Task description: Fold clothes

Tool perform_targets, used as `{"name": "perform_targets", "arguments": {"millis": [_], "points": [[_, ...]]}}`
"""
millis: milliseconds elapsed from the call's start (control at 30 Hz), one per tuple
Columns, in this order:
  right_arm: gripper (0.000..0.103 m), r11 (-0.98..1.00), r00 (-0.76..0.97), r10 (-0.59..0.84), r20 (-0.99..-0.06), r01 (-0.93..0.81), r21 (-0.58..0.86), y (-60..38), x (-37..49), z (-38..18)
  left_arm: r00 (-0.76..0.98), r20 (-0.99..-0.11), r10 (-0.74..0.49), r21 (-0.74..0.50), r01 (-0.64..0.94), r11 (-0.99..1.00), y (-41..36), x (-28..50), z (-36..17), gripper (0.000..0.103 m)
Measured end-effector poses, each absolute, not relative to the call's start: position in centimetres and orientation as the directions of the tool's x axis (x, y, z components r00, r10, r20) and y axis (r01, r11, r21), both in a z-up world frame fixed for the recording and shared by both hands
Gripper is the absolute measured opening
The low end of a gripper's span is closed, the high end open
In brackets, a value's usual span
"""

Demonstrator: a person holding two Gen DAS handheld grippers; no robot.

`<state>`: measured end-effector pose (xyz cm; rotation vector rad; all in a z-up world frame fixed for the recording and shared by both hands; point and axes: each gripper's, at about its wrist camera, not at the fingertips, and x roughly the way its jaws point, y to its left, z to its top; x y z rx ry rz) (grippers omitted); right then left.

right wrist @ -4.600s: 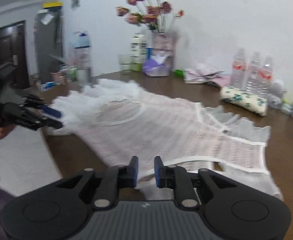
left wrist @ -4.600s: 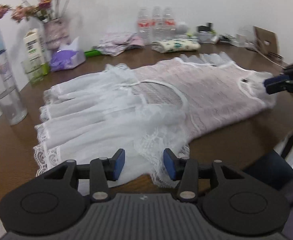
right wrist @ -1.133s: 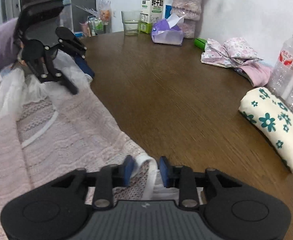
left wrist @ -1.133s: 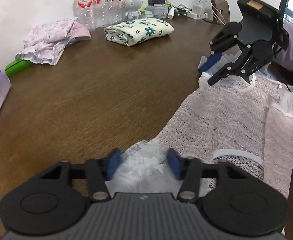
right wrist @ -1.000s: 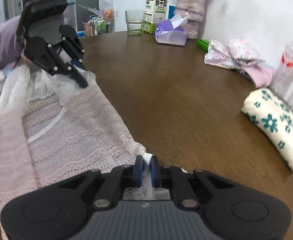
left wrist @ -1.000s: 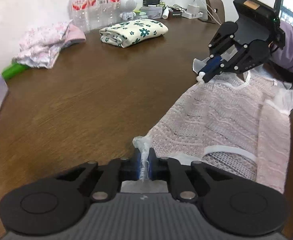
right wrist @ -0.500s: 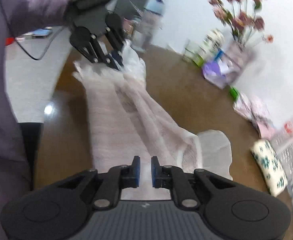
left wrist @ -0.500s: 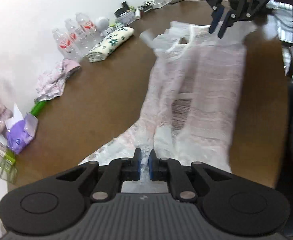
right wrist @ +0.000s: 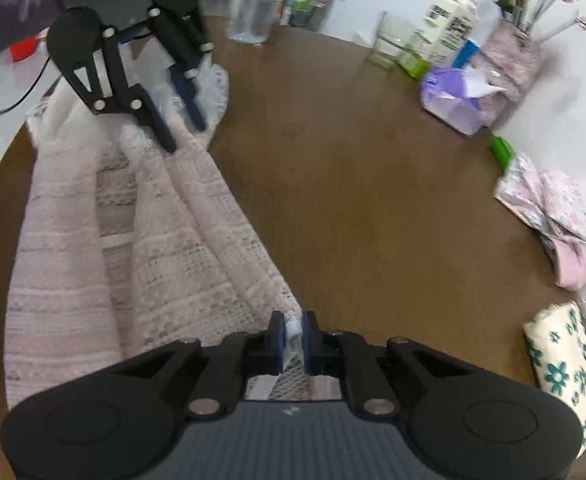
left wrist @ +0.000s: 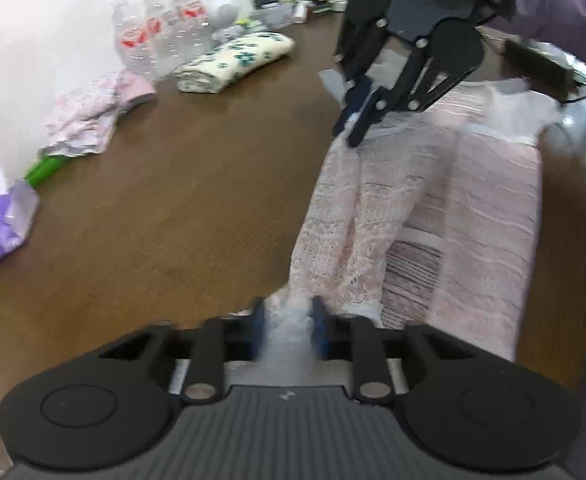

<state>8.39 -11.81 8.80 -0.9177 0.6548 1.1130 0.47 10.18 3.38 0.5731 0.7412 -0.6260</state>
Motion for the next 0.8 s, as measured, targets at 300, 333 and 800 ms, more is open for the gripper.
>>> {"name": "perform_targets", "arguments": {"millis": [300, 333, 800], "points": [[0.007, 0.324, 0.536, 0.544, -0.646, -0.844, -0.428, -16.0, 3.1, 11.6, 0.755, -0.554, -0.35, 0.33, 0.585, 0.74, 8.5, -0.8, 7.5, 0.06], [0.007, 0.31, 0.536, 0.55, -0.64, -0.843, -0.44, -16.2, 1.8, 11.5, 0.726, -0.579, -0.37, 0.339, 0.627, 0.701, 8.1, -1.4, 7.3, 0.06], [0.012, 0.417, 0.458, 0.6, -0.657, -0.879, -0.232, -17.8, -3.5, 10.5, 0.713, -0.595, -0.372, 0.103, 0.526, 0.844, 8.4, -0.4, 8.1, 0.047]]}}
